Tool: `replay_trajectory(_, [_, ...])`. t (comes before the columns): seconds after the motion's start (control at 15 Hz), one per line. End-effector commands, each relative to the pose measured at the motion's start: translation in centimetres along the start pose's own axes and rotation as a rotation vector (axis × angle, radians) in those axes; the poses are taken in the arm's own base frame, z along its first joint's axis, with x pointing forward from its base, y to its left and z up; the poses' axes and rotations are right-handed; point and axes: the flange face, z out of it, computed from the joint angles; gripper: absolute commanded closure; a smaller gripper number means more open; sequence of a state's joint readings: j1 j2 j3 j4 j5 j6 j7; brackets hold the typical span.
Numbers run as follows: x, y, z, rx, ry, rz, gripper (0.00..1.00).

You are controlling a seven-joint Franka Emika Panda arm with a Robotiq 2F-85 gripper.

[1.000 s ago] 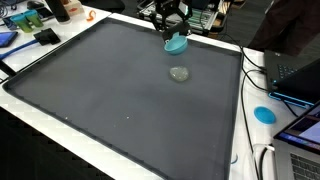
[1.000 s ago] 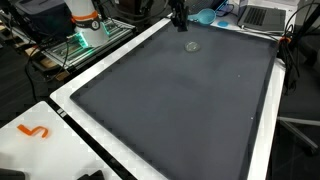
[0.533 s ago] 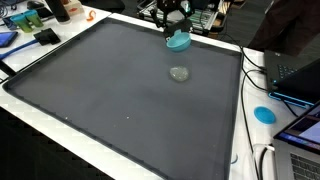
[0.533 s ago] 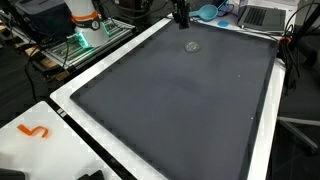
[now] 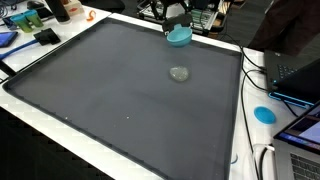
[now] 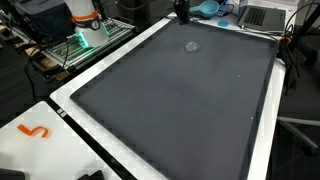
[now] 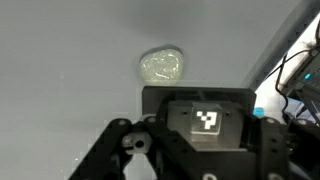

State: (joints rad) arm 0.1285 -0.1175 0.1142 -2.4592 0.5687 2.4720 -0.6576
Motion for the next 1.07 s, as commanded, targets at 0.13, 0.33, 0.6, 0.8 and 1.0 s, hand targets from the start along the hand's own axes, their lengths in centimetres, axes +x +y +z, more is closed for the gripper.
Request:
replay_trajectory(0.13, [0.8, -2.2, -2.4, -0.081, -0.066, -0.010, 0.69])
replay_trajectory(0.33, [1.7, -3.4, -3.7, -0.117, -0.110, -0.027, 0.69])
replay_trajectory(0.6, [3.1, -5.3, -5.7, -0.180, -0.184, -0.075, 0.69])
replay_trajectory(0.8, [4.3, -6.8, -7.1, -0.220, -0.233, -0.121, 0.69])
replay_trajectory(1.0, [5.5, -8.4, -8.6, -0.262, -0.277, -0.175, 0.69])
